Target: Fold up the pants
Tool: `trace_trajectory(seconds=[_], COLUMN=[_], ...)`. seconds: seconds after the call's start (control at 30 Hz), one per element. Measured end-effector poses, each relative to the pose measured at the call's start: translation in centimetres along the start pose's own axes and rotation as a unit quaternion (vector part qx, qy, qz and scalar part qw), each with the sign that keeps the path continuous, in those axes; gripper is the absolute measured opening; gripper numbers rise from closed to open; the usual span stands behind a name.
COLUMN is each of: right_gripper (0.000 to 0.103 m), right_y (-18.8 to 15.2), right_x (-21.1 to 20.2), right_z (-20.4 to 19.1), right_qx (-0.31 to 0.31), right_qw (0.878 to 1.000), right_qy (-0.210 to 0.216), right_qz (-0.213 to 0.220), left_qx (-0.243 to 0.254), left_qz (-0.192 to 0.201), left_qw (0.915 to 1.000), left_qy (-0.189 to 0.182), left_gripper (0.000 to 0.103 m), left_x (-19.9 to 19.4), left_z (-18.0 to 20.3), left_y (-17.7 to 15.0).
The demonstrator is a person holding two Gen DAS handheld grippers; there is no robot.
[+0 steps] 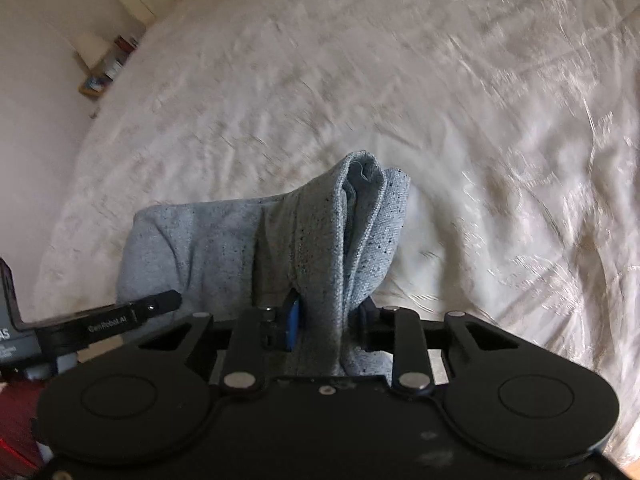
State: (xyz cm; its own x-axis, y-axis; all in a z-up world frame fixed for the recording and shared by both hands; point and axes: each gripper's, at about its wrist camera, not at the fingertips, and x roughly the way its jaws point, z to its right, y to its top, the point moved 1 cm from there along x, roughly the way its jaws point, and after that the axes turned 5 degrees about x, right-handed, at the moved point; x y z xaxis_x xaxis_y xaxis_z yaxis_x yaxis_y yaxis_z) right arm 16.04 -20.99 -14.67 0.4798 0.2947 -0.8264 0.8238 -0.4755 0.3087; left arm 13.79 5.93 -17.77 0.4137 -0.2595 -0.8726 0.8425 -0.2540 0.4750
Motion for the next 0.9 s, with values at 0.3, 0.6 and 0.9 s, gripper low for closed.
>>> trace_trajectory(seconds=[0.3, 0.6, 0.9], right_gripper=[0.029, 0.029, 0.048], right_y=[5.9, 13.2, 19.1], right_x=[0.0, 4.7, 11.5], right_z=[-4.6, -8.8, -8.5], right_qx=[-0.003, -0.035, -0.001], right_qw=[0.998, 0.997, 0.999], right_qy=[0.053, 0.065, 0.004], right_qz=[0.041, 0.036, 0.046], left_qx=[-0.010, -0.027, -0.106], left_qz=[0.071, 0.069, 0.020], left_qw=[0.9974, 0.9972, 0.9909], left_qy=[0.003, 0.011, 0.081], left_gripper=[0.017, 0.017, 0.022], left_x=[-3.5, -1.3, 4.5], left_z=[-3.5, -7.6, -12.2], left_y=[7.0, 12.8, 14.6])
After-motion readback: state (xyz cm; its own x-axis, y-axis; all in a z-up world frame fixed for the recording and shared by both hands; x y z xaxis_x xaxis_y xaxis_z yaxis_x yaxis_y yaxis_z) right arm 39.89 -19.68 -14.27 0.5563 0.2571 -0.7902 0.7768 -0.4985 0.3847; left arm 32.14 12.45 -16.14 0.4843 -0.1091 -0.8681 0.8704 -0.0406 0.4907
